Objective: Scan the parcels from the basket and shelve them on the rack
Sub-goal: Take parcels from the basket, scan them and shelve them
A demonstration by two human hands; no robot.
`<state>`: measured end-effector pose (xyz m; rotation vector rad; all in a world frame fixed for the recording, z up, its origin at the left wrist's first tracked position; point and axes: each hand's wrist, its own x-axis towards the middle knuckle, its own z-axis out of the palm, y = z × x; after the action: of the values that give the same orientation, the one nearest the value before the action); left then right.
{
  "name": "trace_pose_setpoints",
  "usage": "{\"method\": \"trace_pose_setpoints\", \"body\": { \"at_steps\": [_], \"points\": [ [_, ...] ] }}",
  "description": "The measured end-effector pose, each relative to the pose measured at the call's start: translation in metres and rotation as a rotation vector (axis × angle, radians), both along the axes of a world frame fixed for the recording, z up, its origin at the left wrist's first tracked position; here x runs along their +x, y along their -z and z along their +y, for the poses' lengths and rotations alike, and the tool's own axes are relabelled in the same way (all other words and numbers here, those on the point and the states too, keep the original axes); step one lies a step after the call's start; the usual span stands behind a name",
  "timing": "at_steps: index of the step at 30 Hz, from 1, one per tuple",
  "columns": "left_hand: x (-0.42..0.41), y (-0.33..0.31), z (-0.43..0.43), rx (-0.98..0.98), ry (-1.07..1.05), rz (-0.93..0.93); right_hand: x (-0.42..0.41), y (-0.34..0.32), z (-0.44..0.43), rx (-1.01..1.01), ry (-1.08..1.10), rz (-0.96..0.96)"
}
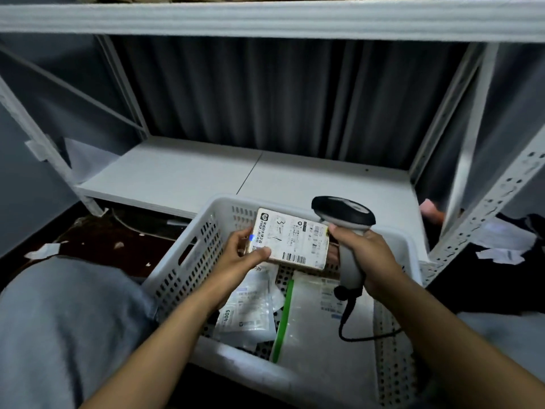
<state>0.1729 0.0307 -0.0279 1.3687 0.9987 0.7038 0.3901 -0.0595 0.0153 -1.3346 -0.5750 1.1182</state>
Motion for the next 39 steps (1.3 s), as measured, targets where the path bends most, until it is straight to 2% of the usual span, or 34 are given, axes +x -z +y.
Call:
{"method": "trace_pose_setpoints", "body": {
  "at_steps": [4, 8, 11, 15, 18, 22, 39],
  "points": [
    [-0.004, -0.004, -0.005, 0.046, 0.071, 0.159, 0.007, -0.003, -0.002, 0.027, -0.039, -0.026],
    [-0.009, 0.002, -0.002, -0.084, 0.073, 0.123, 0.011, 0.002, 0.003, -0.024, -0.097, -0.108],
    [-0.007, 0.009, 0.002, -0.072, 0.042, 0.125, 0.011, 0.008, 0.007, -0.059, -0.108, -0.166],
    [-0.005, 0.021, 0.013, -0.09, -0.162, 0.082, 0.01, 0.012, 0.01, -0.148, -0.135, -0.369],
    [-0.015, 0.032, 0.022, -0.074, -0.317, 0.055, 0.01, 0.013, 0.012, -0.211, -0.208, -0.44],
    [-0.027, 0.04, 0.03, -0.059, -0.395, 0.024, 0.006, 0.009, 0.011, -0.249, -0.265, -0.572],
    [-0.035, 0.048, 0.035, -0.053, -0.389, 0.036, 0.008, -0.019, 0.004, -0.258, -0.284, -0.693]
  ]
}}
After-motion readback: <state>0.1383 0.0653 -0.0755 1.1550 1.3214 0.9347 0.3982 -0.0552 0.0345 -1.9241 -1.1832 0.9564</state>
